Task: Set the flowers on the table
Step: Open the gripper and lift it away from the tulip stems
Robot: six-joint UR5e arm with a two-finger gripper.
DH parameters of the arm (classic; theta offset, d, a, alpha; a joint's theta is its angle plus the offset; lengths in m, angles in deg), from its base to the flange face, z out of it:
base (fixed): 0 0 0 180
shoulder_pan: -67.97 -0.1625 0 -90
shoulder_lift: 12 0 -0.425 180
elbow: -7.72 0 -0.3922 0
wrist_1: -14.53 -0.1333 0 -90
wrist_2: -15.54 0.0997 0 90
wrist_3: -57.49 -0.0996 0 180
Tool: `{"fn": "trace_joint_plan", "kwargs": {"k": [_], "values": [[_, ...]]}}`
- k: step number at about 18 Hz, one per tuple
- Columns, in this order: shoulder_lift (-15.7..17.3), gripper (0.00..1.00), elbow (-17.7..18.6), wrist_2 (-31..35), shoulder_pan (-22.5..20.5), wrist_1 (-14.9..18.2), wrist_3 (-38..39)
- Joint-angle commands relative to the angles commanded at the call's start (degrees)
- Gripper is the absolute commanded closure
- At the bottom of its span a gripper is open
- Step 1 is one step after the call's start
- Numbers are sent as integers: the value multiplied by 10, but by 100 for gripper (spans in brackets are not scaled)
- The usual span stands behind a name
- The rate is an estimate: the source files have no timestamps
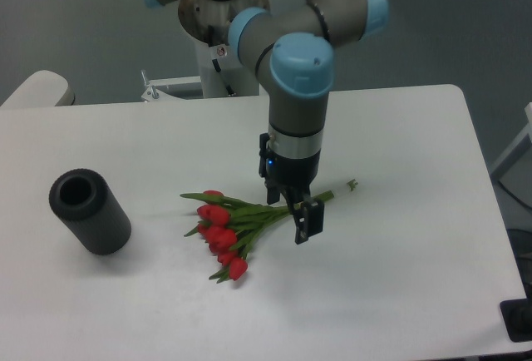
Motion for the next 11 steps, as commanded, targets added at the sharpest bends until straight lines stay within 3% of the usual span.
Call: {"fn": "trace_joint_plan", "kwargs": {"k": [3,7,11], "values": [[-12,0,-51,-1,-17,47,-8],[-15,0,-63,-2,-40,49,-11],[-18,0,-64,-2,-63,57,-70]]}}
